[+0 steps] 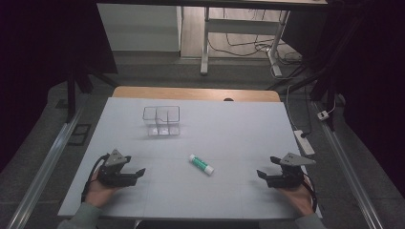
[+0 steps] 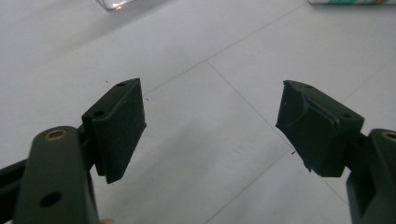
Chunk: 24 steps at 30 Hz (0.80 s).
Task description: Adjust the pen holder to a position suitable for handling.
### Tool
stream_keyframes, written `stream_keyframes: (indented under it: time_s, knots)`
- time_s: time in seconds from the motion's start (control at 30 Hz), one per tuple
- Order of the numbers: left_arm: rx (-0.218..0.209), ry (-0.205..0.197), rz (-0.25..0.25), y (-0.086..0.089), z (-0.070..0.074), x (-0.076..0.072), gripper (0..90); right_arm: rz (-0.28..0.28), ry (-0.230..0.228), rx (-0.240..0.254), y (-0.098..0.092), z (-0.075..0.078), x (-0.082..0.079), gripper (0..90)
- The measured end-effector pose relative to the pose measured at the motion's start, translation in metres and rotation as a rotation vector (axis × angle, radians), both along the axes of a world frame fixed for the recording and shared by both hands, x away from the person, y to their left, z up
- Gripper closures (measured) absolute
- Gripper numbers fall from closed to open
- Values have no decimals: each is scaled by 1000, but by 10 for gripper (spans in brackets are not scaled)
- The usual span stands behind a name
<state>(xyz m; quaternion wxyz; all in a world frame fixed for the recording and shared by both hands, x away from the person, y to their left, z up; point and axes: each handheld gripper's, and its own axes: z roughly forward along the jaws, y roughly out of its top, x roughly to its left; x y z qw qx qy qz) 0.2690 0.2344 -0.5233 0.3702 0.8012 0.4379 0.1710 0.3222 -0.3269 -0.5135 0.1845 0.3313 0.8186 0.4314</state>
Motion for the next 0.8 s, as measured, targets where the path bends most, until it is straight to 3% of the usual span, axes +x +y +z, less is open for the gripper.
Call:
stream_keyframes:
  time_s: [0.2,0.4,0.8]
  knots:
    - [-11,-6,24,4,9,11,233,5,-5,2,1,1,-1,174]
    - [-13,-2,60,11,13,33,242,5,-3,2,2,0,-1,176]
    - [35,13,100,17,22,73,259,7,-3,2,2,0,-1,180]
